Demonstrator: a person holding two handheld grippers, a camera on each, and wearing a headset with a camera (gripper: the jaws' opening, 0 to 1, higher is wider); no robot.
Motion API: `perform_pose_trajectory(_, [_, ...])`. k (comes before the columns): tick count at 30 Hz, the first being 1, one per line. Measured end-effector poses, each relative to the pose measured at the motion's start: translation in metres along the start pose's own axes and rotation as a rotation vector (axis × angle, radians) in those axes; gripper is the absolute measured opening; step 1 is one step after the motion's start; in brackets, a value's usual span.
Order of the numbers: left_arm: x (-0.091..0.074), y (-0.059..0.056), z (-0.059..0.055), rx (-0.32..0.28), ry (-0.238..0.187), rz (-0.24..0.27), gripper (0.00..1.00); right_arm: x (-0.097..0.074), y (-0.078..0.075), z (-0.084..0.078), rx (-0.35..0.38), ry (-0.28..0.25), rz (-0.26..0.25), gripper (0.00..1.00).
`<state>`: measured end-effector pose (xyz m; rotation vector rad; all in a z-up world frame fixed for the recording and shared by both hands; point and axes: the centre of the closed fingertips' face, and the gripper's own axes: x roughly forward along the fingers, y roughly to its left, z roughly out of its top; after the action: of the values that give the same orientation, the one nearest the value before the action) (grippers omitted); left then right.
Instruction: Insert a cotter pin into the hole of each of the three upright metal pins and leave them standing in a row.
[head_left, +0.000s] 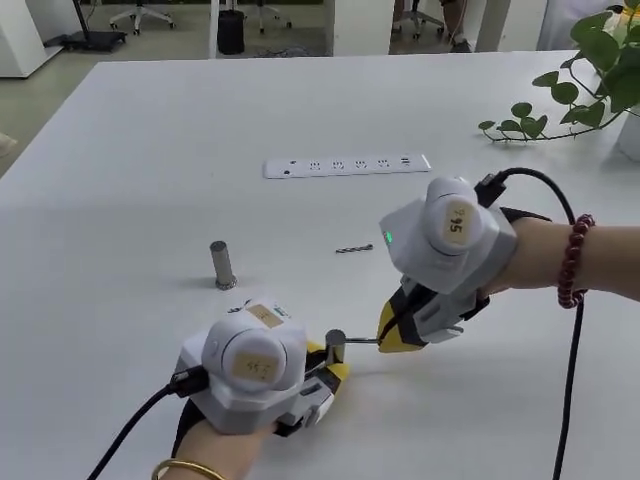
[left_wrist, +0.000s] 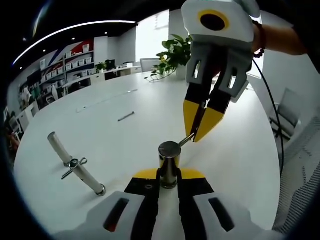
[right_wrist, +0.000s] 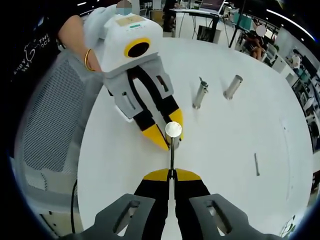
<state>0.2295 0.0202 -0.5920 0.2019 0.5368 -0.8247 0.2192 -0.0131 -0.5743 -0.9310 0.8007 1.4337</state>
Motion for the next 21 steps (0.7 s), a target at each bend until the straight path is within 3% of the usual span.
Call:
perform_pose_trajectory(13, [0.002,0.000,-0.001,0.020,0.014,-0.003,0.10,-0.005,0.002,0.011,0.031,-0.082,0.016,0.00])
perform_pose_trajectory(21, [0.002,0.000,-0.001,0.021,0.011,-0.002,0.10,-0.006,0.002,0.016,0.027,-0.087,0.013,0.00])
